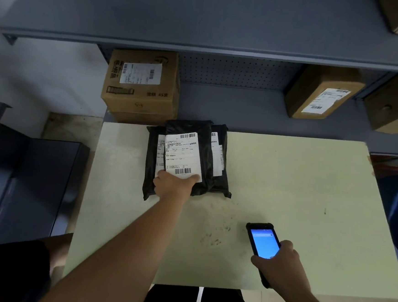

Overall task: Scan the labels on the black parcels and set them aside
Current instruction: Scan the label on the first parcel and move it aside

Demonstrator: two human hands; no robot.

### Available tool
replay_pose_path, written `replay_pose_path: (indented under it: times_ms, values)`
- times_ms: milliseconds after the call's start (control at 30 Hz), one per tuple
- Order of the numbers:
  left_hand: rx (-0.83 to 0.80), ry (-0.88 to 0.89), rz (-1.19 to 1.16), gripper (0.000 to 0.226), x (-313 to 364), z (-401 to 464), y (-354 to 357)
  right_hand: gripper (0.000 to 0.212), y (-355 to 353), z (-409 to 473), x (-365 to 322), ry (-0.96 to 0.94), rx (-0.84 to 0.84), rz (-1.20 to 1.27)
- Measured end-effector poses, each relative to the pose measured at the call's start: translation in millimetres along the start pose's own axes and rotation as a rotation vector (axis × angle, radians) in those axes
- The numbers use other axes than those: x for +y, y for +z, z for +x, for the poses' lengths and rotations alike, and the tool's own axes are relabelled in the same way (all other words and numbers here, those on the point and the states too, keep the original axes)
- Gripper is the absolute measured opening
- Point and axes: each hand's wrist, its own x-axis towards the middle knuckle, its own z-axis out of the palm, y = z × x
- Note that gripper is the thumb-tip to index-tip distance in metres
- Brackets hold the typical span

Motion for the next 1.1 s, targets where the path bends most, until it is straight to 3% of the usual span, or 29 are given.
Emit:
replay_pose_path:
  times_ms: [367,600,700,800,867,1100]
  values:
    - [-0.003,0.008,-0.019,0.092,13,-9,6,0.056,-7,0,4,0.016,-0.016,0.035]
    - [-0.083,0.007,-0.214,0.085,7,-7,-5,0.049,-19,-4,-1,-0.012,-0.012,0.052]
    - [-0.124,-0.002,-0.278,0.072,1,-6,-10,0.050,-25,-6,-3,-0.024,-0.031,0.065]
    - [-0.205,0.007,-0.321,0.033,-5,-6,-13,0.050,-34,-9,-8,-0.050,-0.043,0.073]
    - [-0.276,0.012,-0.377,0.022,-8,-8,-13,0.050,-42,-13,-13,-0.073,-0.048,0.075]
    - [-0.423,0.052,-0.468,0.027,-13,-20,-18,0.050,-74,-35,-35,-0.157,-0.084,0.074]
